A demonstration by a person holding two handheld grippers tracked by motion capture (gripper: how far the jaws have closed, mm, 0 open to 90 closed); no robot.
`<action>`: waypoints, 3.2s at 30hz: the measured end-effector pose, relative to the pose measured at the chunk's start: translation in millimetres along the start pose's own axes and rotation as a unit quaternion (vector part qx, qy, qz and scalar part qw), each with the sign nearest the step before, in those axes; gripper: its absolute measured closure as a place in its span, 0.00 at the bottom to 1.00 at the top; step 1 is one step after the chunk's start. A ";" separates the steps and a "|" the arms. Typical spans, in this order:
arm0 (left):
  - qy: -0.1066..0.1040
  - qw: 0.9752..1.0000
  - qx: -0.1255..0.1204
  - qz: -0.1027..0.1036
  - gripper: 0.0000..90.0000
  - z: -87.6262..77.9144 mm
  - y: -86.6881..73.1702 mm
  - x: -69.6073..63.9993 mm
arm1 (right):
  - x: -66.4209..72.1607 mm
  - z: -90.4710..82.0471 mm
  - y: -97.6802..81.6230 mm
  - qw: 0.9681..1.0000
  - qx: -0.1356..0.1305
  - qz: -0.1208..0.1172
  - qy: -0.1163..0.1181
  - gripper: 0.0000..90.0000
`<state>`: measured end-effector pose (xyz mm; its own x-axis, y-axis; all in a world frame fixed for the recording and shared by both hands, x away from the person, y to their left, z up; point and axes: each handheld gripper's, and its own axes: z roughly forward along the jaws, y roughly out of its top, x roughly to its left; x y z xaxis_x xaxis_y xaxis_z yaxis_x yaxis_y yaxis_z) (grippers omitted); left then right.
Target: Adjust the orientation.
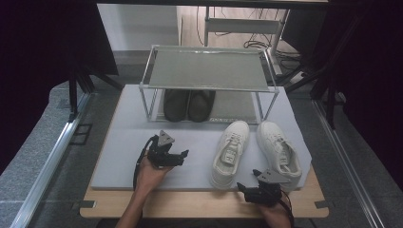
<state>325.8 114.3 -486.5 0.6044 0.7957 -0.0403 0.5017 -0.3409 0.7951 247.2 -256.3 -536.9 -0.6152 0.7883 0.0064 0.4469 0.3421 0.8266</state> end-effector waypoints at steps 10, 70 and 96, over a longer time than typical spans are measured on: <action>-0.002 1.000 -0.001 -0.017 0.16 -15.2 -25.8 -1.9 | 0.2 0.1 0.1 1.000 0.000 0.001 -0.001 0.20; 0.037 0.999 -0.001 -0.014 0.16 -16.6 -79.0 -7.8 | 28.9 -21.1 19.7 0.996 0.018 0.005 0.083 0.78; 0.038 0.999 -0.001 -0.017 0.16 -16.4 -78.9 -7.9 | 87.0 22.5 49.3 0.991 0.001 -0.071 0.113 1.00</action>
<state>271.3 143.1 -539.0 0.5384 0.8425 -0.0201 0.5197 -0.3131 0.7949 230.3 -159.3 -508.2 -0.8012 0.5982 0.0155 0.3462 0.4421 0.8274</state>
